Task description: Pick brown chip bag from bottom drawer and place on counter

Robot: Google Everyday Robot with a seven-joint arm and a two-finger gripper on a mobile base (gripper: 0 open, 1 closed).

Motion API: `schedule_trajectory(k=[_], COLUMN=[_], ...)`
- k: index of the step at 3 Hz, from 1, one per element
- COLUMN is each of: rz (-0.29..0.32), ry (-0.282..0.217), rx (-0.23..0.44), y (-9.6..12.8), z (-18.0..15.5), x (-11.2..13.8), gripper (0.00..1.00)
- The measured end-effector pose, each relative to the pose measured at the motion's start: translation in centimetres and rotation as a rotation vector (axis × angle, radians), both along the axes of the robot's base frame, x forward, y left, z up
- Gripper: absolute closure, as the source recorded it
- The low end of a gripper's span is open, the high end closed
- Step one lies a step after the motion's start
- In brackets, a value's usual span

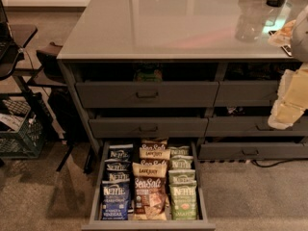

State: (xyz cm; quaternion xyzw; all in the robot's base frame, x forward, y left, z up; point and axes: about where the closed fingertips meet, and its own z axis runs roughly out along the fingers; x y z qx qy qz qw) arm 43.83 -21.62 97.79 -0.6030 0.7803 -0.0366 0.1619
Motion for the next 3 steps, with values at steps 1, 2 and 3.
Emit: schedule_trajectory(k=[1, 2, 3], rz=[0.0, 0.022, 0.099], ry=[0.0, -0.007, 0.001], rx=[0.0, 0.031, 0.122], y=[0.0, 0.4, 4.1], z=[0.0, -1.2, -5.6], x=[0.0, 0.2, 0.0], gripper=[0.0, 0.0, 0.0])
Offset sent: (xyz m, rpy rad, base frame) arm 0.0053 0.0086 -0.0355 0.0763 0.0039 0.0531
